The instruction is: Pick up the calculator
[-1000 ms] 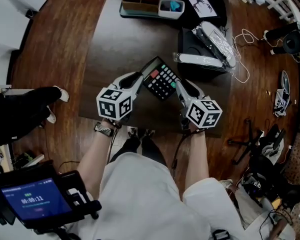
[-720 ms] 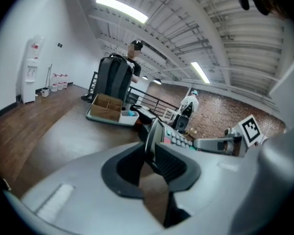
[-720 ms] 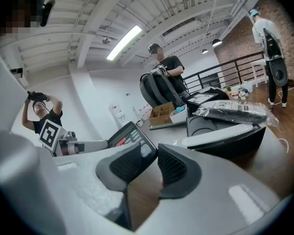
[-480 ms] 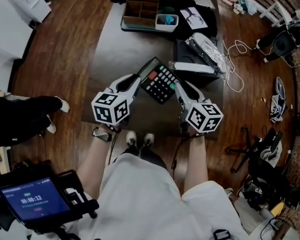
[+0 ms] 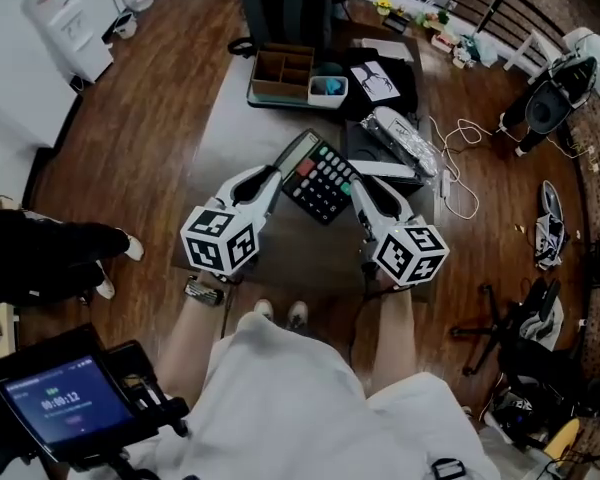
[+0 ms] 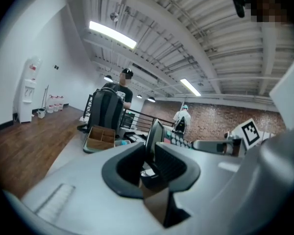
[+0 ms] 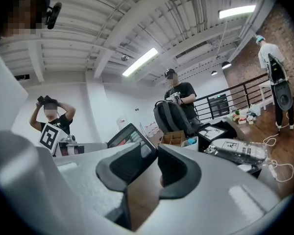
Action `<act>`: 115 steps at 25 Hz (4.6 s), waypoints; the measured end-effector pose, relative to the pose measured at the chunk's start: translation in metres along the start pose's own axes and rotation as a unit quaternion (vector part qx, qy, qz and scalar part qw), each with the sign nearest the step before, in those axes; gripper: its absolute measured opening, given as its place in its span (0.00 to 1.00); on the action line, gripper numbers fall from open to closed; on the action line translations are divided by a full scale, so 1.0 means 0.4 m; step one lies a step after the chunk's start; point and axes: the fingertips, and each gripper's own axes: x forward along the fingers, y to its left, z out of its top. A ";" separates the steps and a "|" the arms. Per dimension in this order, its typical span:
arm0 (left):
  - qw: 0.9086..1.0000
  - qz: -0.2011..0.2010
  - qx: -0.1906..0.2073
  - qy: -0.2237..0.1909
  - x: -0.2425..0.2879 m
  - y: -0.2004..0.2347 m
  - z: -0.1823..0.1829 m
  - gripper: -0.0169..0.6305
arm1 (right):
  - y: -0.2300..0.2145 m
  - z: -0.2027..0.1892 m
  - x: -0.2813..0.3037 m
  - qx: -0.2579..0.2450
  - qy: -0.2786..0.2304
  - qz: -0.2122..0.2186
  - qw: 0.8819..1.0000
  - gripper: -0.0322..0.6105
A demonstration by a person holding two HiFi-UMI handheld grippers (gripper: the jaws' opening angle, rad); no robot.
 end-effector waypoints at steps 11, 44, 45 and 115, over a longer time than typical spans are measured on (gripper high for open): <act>0.997 -0.023 0.040 -0.063 -0.073 -0.075 0.129 0.14 | 0.086 0.141 -0.083 -0.029 -0.068 0.015 0.997 0.22; 0.996 -0.023 0.045 -0.076 -0.356 -0.241 0.000 0.14 | 0.272 0.015 -0.365 -0.024 -0.089 0.025 0.995 0.22; 0.996 -0.022 0.044 -0.076 -0.373 -0.265 -0.014 0.15 | 0.277 0.009 -0.394 -0.024 -0.090 0.027 0.995 0.22; 0.997 -0.032 0.035 -0.065 -0.721 -0.435 -0.187 0.15 | 0.522 -0.146 -0.712 -0.024 -0.091 0.024 0.995 0.20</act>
